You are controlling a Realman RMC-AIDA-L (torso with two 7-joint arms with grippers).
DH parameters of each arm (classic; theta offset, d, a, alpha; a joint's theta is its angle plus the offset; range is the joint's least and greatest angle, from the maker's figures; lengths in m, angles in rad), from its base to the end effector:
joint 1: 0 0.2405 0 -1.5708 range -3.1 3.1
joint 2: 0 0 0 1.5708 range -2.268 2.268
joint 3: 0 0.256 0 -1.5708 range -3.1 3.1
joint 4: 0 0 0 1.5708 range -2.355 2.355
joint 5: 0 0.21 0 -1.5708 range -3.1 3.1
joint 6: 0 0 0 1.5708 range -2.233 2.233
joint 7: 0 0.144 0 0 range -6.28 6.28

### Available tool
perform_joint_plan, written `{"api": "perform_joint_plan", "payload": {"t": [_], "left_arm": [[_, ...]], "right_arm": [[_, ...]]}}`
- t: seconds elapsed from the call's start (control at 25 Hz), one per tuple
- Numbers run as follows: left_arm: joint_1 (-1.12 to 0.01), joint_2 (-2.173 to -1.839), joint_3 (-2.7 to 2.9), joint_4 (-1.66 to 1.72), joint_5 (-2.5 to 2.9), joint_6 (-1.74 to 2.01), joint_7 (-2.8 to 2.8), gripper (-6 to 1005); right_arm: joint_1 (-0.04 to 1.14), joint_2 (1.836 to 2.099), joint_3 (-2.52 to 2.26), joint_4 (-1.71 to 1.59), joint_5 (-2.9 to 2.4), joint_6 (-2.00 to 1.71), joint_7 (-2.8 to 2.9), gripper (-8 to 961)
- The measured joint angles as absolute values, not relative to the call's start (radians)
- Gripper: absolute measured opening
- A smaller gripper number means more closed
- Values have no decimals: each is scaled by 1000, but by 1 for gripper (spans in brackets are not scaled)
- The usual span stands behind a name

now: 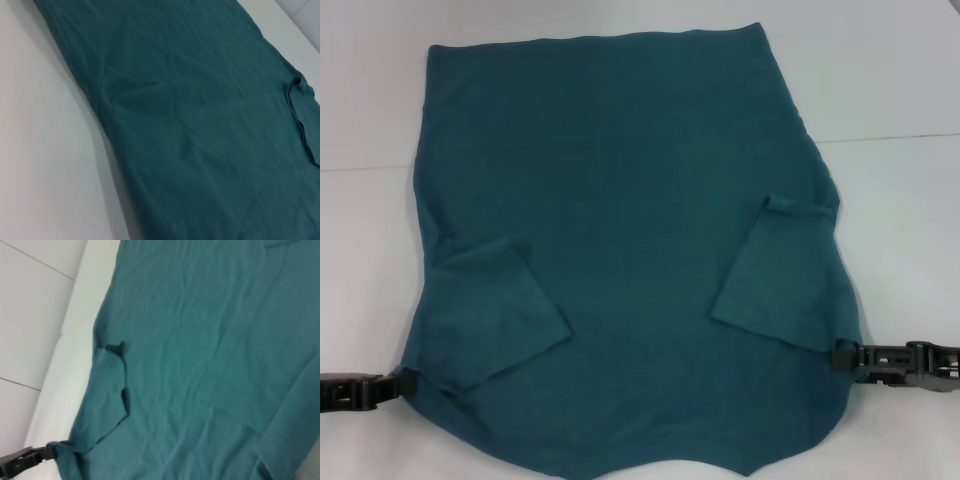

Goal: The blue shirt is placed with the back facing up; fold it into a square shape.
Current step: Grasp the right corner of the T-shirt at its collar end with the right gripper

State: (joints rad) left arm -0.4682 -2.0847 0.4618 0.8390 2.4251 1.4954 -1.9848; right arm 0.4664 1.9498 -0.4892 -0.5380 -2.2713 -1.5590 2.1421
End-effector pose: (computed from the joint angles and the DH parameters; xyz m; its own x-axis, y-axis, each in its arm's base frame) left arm -0.3373 0.3111 0.0376 0.4174 0.8188 0.3941 0.9087 -0.3781 -0.1768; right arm 0.3443 0.2972 0.0365 0.1197 -0.9090 -0.3993 -0.9757 -0.1821 0.1221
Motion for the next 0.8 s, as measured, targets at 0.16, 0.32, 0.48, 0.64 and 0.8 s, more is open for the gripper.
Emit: {"api": "perform_joint_plan", "payload": {"t": [0.16, 0.32, 0.48, 0.64, 0.8], "left_arm": [[-469, -2085, 463, 832, 2425, 1496, -1979, 19], [-470, -2085, 463, 826, 2426, 1496, -1975, 19], [-467, -2085, 463, 825, 2427, 1496, -1974, 19], [-465, -2085, 463, 825, 2426, 1496, -1972, 19], [-465, -2086, 463, 825, 2426, 1496, -1971, 19]], "right_arm": [[451, 1943, -466, -512, -2250, -1589, 2111, 826], [440, 1942, -413, -507, -2247, -1617, 2087, 825], [432, 1947, -390, -505, -2247, -1607, 2087, 824], [430, 1953, -375, -505, -2247, -1587, 2086, 823], [432, 1958, -362, -505, -2244, -1584, 2079, 822]]}}
